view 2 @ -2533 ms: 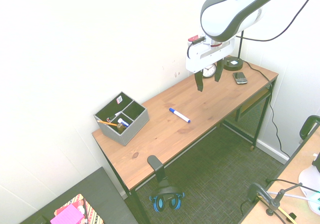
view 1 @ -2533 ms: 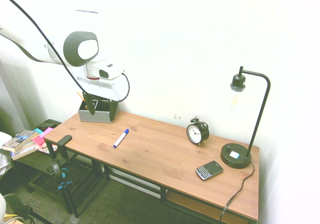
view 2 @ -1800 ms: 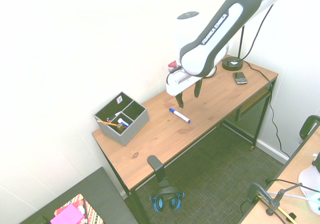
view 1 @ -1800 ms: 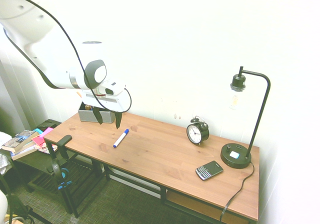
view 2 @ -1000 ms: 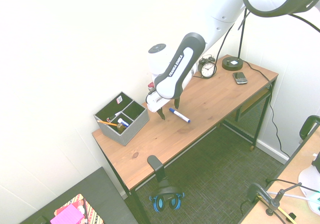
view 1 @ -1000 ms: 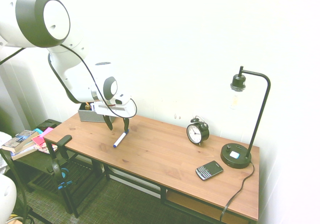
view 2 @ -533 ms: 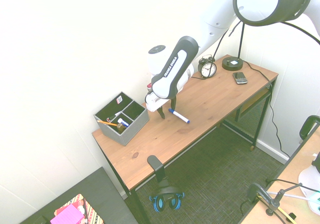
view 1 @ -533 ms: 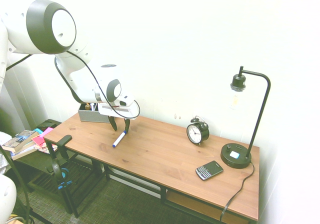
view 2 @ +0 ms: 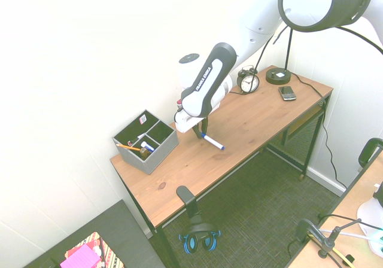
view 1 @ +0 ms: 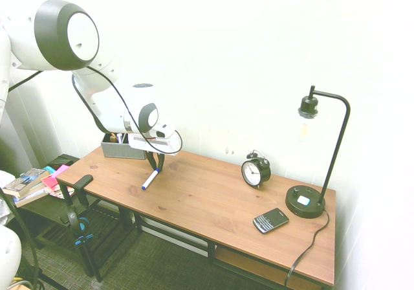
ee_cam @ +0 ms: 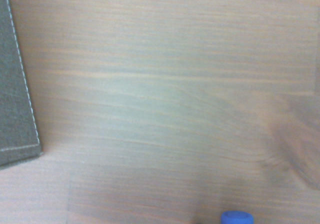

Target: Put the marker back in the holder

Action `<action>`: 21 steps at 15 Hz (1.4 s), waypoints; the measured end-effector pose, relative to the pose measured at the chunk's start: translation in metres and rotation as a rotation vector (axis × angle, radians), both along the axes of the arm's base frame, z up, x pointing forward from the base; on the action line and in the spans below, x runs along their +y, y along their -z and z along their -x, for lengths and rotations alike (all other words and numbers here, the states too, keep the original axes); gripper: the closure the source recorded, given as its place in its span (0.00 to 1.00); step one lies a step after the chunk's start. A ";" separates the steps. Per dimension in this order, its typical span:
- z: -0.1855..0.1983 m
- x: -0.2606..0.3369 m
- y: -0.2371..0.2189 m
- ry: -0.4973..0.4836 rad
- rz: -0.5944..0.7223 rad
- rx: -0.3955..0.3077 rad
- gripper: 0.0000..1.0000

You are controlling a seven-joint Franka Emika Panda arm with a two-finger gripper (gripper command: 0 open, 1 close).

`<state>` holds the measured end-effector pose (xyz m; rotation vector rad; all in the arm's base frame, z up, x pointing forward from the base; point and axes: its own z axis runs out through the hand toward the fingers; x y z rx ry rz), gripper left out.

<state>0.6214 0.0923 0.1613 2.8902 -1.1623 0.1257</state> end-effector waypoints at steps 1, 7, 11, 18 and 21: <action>0.000 0.001 0.000 0.000 0.000 0.000 1.00; -0.001 0.007 -0.004 -0.005 -0.002 -0.010 1.00; -0.005 0.056 -0.077 -0.057 -0.039 -0.059 1.00; 0.016 0.134 -0.140 -0.103 -0.026 -0.155 1.00; 0.015 0.142 -0.142 -0.086 -0.082 -0.312 1.00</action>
